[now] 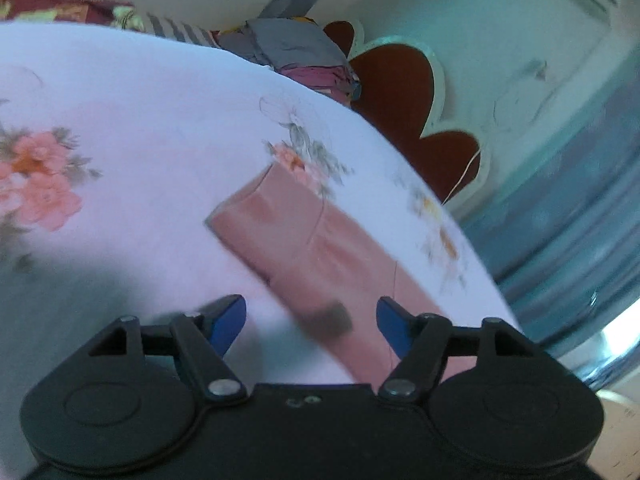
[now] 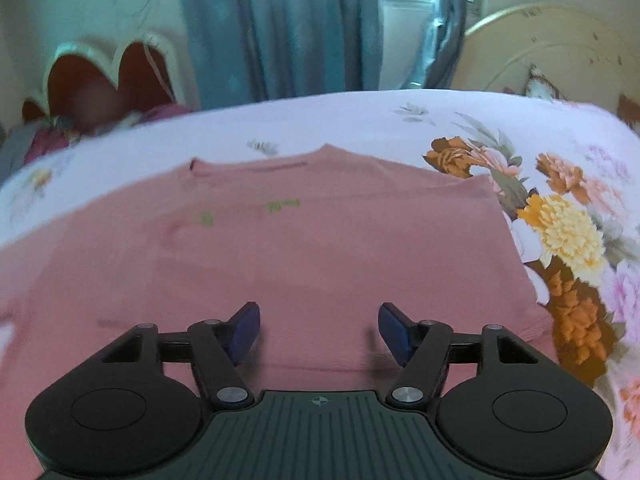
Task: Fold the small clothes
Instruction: 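Grasp the other sleeve cuff with the left tool and lift it, then fold the held sleeve across the body with the left tool and release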
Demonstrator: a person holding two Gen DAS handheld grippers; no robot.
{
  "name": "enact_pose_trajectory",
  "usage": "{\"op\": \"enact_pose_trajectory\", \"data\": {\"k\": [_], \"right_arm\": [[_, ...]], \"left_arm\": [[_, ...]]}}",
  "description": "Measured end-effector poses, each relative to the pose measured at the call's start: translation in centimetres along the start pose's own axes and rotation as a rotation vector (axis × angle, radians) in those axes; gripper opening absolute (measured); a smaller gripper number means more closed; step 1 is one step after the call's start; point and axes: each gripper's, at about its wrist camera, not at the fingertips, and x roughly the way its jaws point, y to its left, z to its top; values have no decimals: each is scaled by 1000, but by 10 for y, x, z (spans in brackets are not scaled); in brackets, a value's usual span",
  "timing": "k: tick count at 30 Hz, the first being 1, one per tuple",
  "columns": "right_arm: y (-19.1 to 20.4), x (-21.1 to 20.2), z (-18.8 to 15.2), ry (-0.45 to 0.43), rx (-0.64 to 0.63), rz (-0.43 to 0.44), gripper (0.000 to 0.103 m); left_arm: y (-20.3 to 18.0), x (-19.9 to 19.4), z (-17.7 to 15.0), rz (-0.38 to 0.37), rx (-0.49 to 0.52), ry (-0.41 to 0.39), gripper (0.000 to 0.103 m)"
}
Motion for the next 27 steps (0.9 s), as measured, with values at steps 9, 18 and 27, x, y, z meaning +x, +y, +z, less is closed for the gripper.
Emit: {"op": "enact_pose_trajectory", "data": {"k": [9, 18, 27], "right_arm": [[-17, -4, 10, 13, 25, -86, 65], [-38, 3, 11, -2, 63, -45, 65], [-87, -4, 21, -25, 166, 25, 65]], "left_arm": [[3, 23, 20, -79, -29, -50, 11], [-218, -5, -106, -398, 604, 121, 11], [-369, 0, -287, -542, 844, 400, 11]]}}
